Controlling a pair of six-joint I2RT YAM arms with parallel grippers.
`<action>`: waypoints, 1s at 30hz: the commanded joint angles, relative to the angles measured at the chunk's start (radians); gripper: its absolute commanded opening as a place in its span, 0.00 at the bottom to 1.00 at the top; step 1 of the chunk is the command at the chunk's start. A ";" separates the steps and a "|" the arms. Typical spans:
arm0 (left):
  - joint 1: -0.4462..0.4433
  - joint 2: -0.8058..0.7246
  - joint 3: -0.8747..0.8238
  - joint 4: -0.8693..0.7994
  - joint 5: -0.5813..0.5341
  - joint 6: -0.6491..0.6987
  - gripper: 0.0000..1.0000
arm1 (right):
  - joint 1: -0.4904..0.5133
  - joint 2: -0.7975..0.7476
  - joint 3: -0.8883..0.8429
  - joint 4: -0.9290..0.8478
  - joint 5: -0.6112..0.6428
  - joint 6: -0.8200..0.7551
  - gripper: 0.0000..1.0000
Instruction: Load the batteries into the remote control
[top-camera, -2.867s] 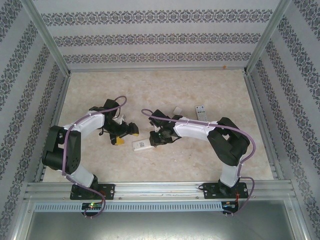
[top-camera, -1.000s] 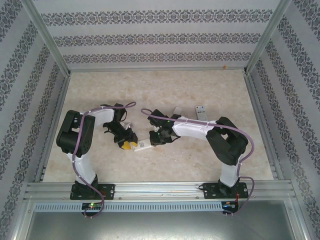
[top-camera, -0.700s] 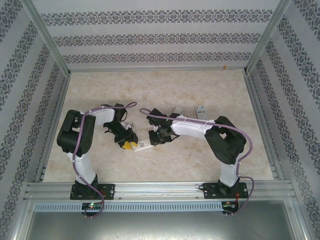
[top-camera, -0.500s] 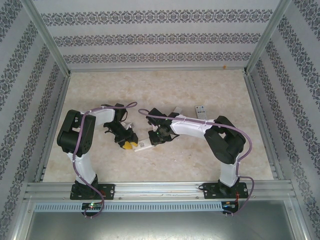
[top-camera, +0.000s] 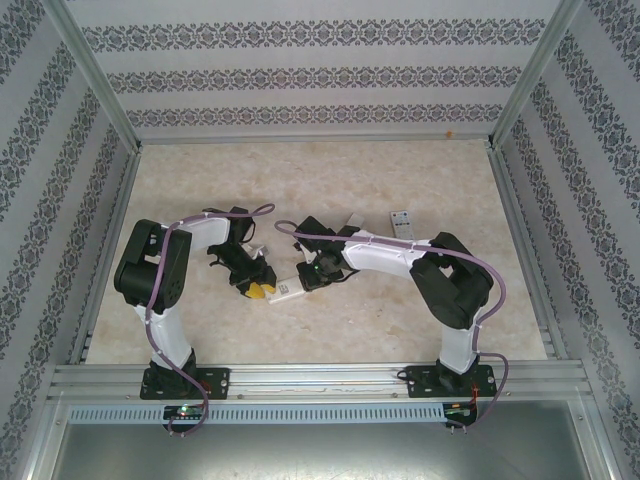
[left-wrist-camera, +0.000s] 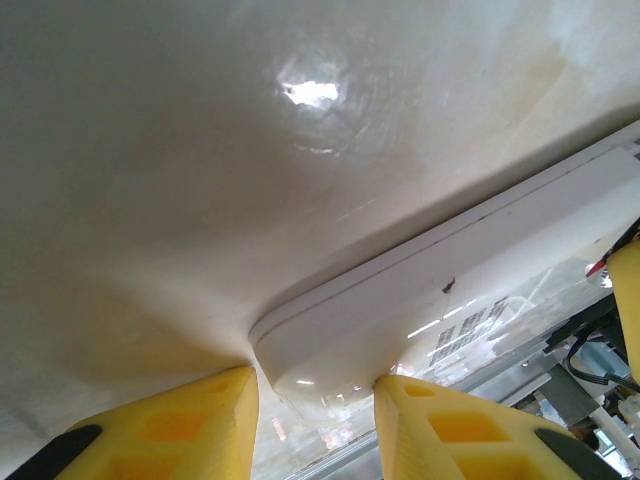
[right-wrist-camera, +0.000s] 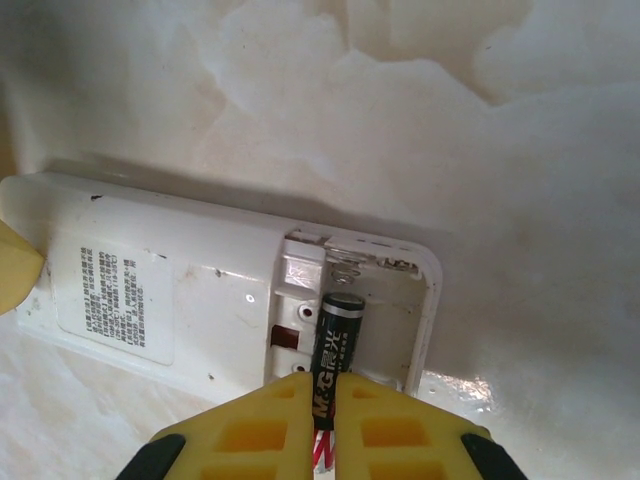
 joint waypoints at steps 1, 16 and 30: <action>-0.025 0.072 -0.037 0.086 -0.174 0.005 0.37 | 0.010 -0.036 -0.016 0.118 -0.024 -0.032 0.10; -0.025 0.070 -0.037 0.081 -0.172 0.004 0.37 | 0.011 0.002 -0.023 0.105 -0.024 -0.022 0.10; -0.024 0.057 -0.034 0.086 -0.160 0.001 0.37 | 0.011 -0.156 -0.081 0.075 0.070 0.107 0.29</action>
